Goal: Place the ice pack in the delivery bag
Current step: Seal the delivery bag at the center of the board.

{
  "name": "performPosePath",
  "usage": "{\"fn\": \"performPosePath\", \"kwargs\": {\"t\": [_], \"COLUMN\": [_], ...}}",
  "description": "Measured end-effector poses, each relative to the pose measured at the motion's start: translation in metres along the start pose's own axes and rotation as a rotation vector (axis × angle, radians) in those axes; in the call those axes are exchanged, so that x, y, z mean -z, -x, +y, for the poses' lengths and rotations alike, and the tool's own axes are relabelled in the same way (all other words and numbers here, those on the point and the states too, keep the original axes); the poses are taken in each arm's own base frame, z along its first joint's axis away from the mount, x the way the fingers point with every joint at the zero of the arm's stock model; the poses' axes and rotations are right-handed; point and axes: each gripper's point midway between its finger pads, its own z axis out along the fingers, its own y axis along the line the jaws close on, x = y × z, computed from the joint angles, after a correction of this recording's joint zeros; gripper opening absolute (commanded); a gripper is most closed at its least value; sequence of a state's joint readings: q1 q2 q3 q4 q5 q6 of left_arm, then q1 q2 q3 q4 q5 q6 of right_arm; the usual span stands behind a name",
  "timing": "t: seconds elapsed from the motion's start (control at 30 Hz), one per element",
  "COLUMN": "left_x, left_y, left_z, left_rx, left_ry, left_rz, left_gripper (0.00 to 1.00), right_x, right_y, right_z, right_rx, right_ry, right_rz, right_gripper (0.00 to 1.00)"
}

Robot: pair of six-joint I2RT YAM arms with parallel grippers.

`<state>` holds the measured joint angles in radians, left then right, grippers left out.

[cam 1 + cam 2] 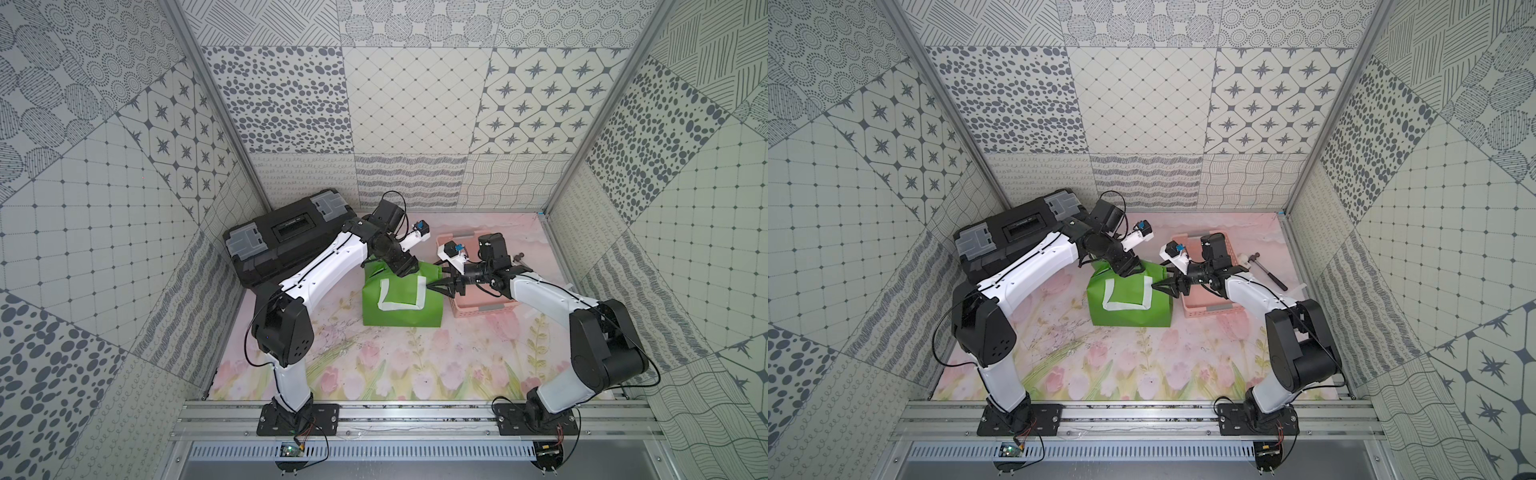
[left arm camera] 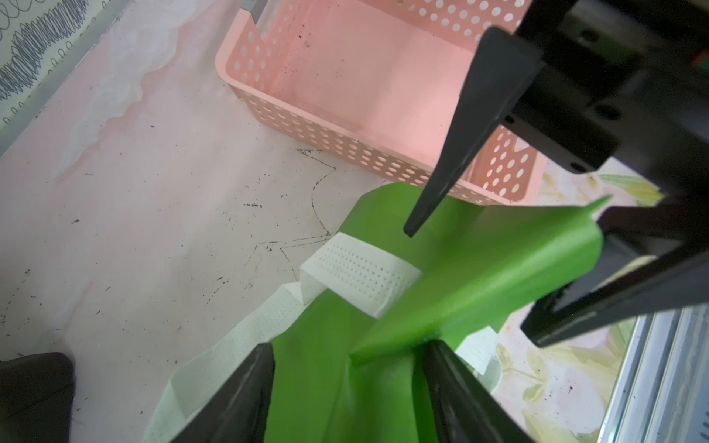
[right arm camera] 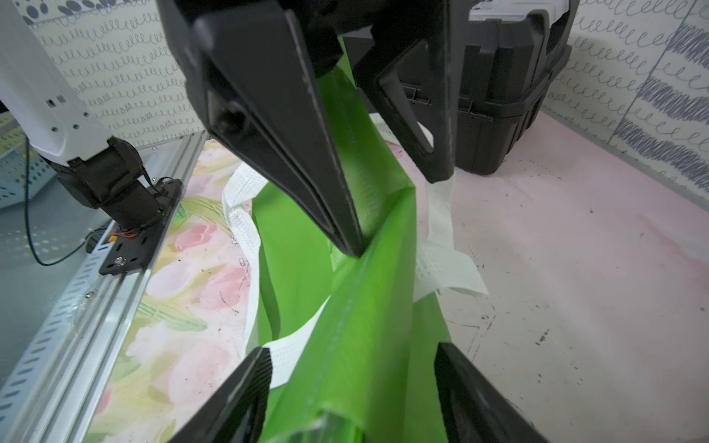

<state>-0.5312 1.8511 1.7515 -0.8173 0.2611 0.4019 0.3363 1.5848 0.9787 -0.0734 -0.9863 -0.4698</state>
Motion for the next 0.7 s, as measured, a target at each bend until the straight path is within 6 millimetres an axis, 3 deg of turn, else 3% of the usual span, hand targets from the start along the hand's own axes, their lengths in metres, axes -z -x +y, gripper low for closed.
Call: {"fn": "performPosePath", "kwargs": {"t": [0.2, 0.37, 0.5, 0.7], "left_x": [-0.002, -0.002, -0.001, 0.011], "left_y": [0.000, 0.000, 0.001, 0.006], "left_z": [0.003, 0.006, 0.006, 0.007], "left_rx": [-0.004, -0.007, -0.009, -0.015], "left_ry": [0.022, 0.036, 0.044, 0.067], "left_rz": [0.008, 0.006, 0.004, -0.023], "left_gripper": [0.66, 0.67, 0.69, 0.78], "right_x": [0.005, 0.008, 0.000, -0.005], "right_y": [0.028, 0.046, 0.030, 0.016], "right_z": [-0.002, -0.009, -0.014, -0.016], "right_rx": [0.000, -0.002, -0.068, -0.129], "right_ry": [0.019, 0.024, 0.036, 0.051], "right_rz": [-0.043, -0.072, -0.049, -0.024], "right_gripper": [0.85, 0.66, 0.55, 0.09]}}
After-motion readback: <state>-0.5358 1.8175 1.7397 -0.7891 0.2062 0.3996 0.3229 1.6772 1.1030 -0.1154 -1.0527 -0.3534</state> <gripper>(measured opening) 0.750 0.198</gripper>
